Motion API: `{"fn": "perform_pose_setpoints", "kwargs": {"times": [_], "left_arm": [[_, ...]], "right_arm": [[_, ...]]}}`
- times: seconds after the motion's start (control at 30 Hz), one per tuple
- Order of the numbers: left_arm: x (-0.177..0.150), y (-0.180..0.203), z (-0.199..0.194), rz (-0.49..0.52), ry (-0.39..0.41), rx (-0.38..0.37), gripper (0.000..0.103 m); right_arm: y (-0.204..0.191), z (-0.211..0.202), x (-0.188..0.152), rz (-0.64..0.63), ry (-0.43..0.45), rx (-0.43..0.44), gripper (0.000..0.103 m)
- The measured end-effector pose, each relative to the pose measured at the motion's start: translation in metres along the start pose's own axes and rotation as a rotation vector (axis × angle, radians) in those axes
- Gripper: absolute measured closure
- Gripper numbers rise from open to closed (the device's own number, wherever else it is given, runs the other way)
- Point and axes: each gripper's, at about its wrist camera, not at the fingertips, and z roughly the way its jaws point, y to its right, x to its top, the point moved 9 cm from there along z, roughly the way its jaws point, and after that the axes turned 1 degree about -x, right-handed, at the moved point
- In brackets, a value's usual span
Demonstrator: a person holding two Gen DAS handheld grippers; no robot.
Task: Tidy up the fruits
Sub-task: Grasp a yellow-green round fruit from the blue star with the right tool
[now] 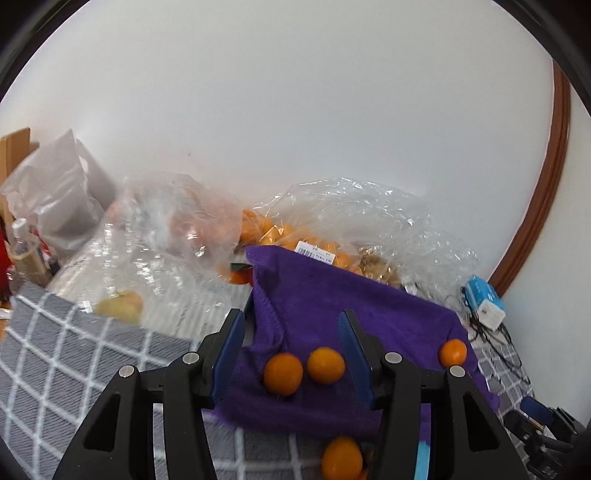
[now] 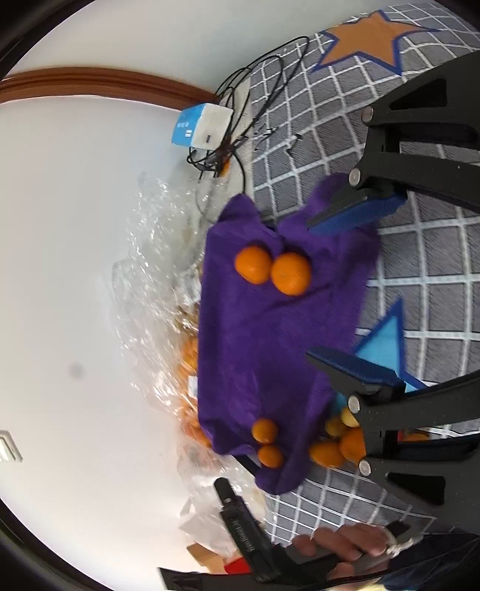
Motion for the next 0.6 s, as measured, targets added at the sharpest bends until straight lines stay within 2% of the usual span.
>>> {"fn": "perform_pose_setpoints", "kwargs": {"times": [0.1, 0.23, 0.37, 0.43, 0.6], "left_arm": [[-0.017, -0.007, -0.021, 0.062, -0.02, 0.025, 0.052], [-0.044, -0.03, -0.044, 0.138, -0.052, 0.116, 0.052], [-0.062, -0.052, -0.055, 0.123, -0.06, 0.126, 0.052], [-0.069, -0.059, -0.053, 0.147, -0.069, 0.164, 0.052], [-0.076, -0.065, -0.048, 0.105, -0.072, 0.164, 0.052]], "right_arm": [[-0.01, -0.002, -0.014, -0.025, -0.018, 0.011, 0.052], [-0.033, 0.003, -0.033, -0.024, -0.052, 0.104, 0.052], [-0.059, 0.013, -0.044, -0.057, -0.073, 0.155, 0.056], [-0.073, 0.022, -0.048, -0.085, -0.098, 0.186, 0.059], [-0.091, 0.037, -0.052, -0.156, -0.137, 0.203, 0.061]]}}
